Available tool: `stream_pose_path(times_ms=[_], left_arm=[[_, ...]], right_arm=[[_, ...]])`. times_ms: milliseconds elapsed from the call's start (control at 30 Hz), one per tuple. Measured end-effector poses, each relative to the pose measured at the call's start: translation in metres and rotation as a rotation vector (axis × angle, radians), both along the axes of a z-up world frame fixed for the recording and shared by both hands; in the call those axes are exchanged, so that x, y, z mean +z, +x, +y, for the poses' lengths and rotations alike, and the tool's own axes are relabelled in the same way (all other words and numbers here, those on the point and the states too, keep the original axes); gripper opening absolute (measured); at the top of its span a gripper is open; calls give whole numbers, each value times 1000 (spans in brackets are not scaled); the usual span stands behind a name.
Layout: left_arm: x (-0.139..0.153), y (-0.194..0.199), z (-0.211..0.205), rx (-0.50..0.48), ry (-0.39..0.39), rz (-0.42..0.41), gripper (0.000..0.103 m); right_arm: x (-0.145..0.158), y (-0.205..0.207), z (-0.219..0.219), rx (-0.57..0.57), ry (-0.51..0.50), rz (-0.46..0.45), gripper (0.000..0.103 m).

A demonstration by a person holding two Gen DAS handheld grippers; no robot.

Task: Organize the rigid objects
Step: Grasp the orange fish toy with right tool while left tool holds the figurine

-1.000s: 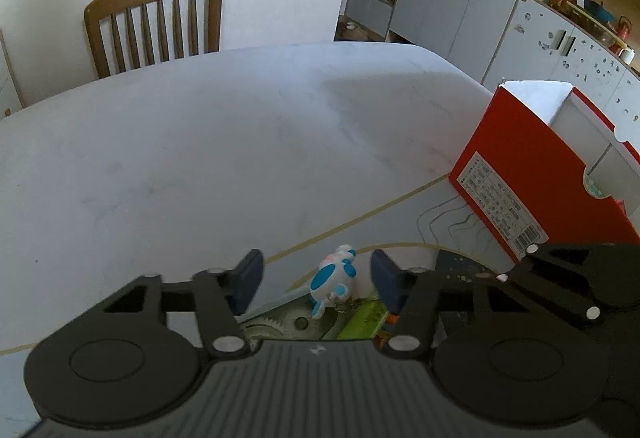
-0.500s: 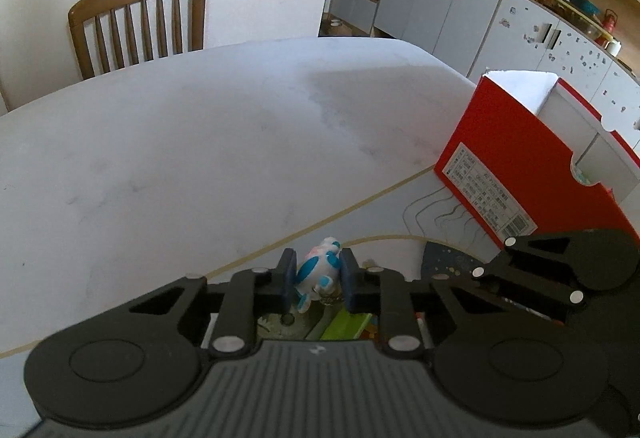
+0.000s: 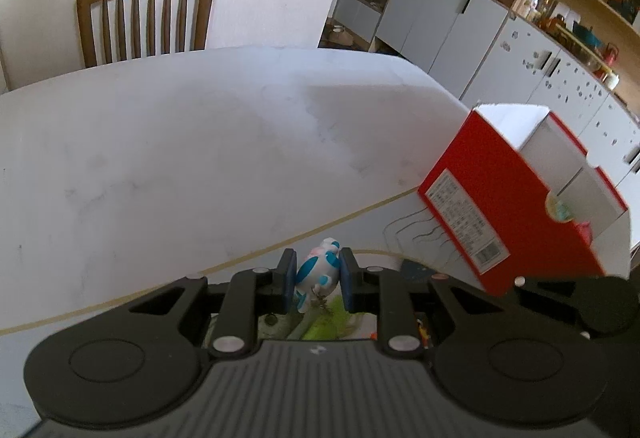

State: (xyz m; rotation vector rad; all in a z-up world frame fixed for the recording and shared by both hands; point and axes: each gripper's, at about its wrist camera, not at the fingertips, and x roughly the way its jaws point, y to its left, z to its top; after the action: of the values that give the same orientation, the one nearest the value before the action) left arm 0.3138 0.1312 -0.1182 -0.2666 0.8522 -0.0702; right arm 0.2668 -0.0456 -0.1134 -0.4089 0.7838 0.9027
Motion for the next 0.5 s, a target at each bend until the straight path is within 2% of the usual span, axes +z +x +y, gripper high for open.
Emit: stream_pose_path(times_ms=[300, 500], left_arm=[[28, -8, -3, 3, -59, -12, 21], [56, -19, -11, 2, -67, -53, 21]], right_arm=[[22, -11, -27, -34, 57, 36, 48], [39, -22, -48, -37, 90, 15, 48]])
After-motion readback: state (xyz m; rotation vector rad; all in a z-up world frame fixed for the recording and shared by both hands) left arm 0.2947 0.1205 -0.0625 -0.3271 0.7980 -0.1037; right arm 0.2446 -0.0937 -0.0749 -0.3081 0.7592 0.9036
